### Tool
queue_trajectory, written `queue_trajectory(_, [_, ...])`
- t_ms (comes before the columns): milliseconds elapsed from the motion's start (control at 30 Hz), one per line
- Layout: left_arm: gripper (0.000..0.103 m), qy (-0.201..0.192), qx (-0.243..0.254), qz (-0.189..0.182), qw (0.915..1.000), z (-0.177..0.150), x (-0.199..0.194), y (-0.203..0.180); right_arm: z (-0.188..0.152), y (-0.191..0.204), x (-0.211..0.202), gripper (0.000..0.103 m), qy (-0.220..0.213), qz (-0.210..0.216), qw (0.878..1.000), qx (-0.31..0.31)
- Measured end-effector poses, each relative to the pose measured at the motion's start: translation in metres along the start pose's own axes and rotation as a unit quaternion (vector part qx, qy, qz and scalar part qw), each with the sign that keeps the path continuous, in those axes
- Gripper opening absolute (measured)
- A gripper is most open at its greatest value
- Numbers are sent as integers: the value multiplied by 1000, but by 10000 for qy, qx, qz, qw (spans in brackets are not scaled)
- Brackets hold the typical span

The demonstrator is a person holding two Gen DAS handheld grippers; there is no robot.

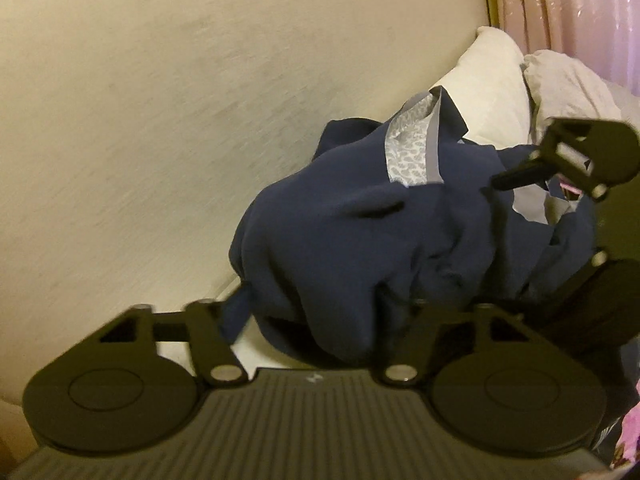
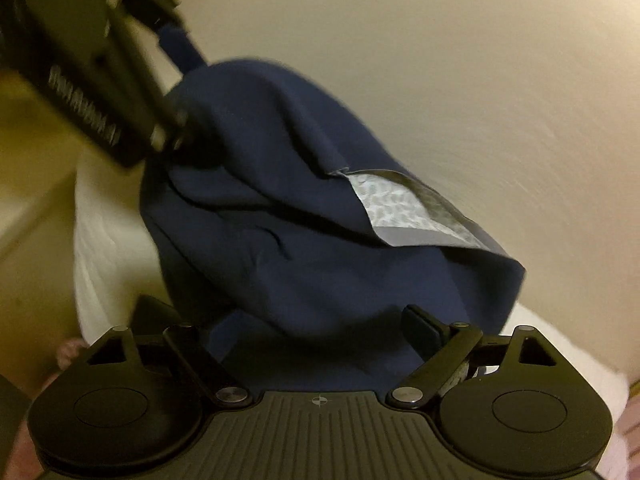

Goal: Fold clothes
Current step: 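Grasp the navy vest from the pile with both grippers, then carry the navy vest with both grippers and drop it on the bed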

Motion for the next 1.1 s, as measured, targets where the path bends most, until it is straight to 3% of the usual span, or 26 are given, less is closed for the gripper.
queue_trajectory(33, [23, -64, -55, -71, 9999, 2, -1, 2, 0, -1, 4, 78, 29, -8, 10000, -51])
queue_trajectory(67, [13, -128, -109, -142, 9998, 5, -3, 5, 1, -4, 5, 58, 39, -10, 10000, -69])
queue_trajectory(100, [11, -209, -154, -198, 9995, 9, -5, 6, 3, -7, 4, 12, 71, -20, 9999, -83])
queue_trajectory(133, [10, -317, -166, -235, 9991, 16, -9, 7, 5, -10, 2, 3, 80, -29, 9999, -84])
queue_trajectory(367, [7, -1339, 9, -507, 9897, 85, -78, -11, 21, -76, -91, 1, -772, -689, 9919, 738])
queue_trajectory(533, [7, -2195, 160, -1033, 9700, 134, -163, -62, -14, -129, -212, 1, -1370, -1411, 9678, 1571])
queue_trajectory(667, [7, -2819, 409, -1561, 9458, 151, -254, -132, -80, -138, -329, 1, -1700, -2016, 9392, 2201])
queue_trajectory(800, [7, -3178, 714, -2259, 9181, 144, -344, -221, -174, -112, -451, 1, -1800, -2674, 9074, 2697])
queue_trajectory(933, [7, -3098, 951, -3116, 8933, 118, -421, -325, -283, -67, -567, 1, -1572, -3243, 8741, 3256])
queue_trajectory(1033, [7, -2821, 1218, -3820, 8716, 82, -465, -413, -362, -33, -641, 1, -1104, -3719, 8506, 3549])
queue_trajectory(1100, [7, -2490, 1417, -4369, 8526, 47, -490, -474, -414, -7, -693, 1, -684, -4043, 8311, 3756])
Point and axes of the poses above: each gripper's, at about its wrist camera, not at the fingertips, and x roughly the way its jaws point, y to its left, z to its top, the point moved 5 cm from there along x, roughly the way its jaws point, and after that the axes turned 9 degrees about z, right-handed, at the moved point
